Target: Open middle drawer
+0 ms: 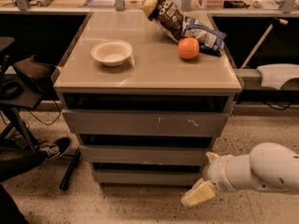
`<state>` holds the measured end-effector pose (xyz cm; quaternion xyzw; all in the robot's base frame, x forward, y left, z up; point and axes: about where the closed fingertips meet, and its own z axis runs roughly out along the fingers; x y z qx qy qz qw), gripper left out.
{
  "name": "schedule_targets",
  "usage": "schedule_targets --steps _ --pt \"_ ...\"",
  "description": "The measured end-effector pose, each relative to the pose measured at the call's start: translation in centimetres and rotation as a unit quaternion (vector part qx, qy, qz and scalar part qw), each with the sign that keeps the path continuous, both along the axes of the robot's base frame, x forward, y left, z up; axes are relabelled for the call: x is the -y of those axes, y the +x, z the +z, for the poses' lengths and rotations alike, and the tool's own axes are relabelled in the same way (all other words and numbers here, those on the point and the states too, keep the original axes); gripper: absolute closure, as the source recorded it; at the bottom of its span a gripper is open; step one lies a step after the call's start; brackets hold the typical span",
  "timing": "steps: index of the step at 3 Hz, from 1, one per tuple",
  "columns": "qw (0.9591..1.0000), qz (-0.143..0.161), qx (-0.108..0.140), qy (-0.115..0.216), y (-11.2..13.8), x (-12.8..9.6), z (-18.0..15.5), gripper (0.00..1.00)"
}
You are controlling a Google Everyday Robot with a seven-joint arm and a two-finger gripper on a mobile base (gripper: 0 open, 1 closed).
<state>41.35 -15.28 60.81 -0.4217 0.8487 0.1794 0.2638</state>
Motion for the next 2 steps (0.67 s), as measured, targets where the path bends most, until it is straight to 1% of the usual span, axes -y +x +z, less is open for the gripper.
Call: schedule_targets --steps 1,2 --pt "0.9959 0.053 0.050 -0.053 -0.4 -5.2 -0.9 0.00" --pt "0.9910 0.089 0.059 -0.080 -1.5 -7.2 -3.1 0.00"
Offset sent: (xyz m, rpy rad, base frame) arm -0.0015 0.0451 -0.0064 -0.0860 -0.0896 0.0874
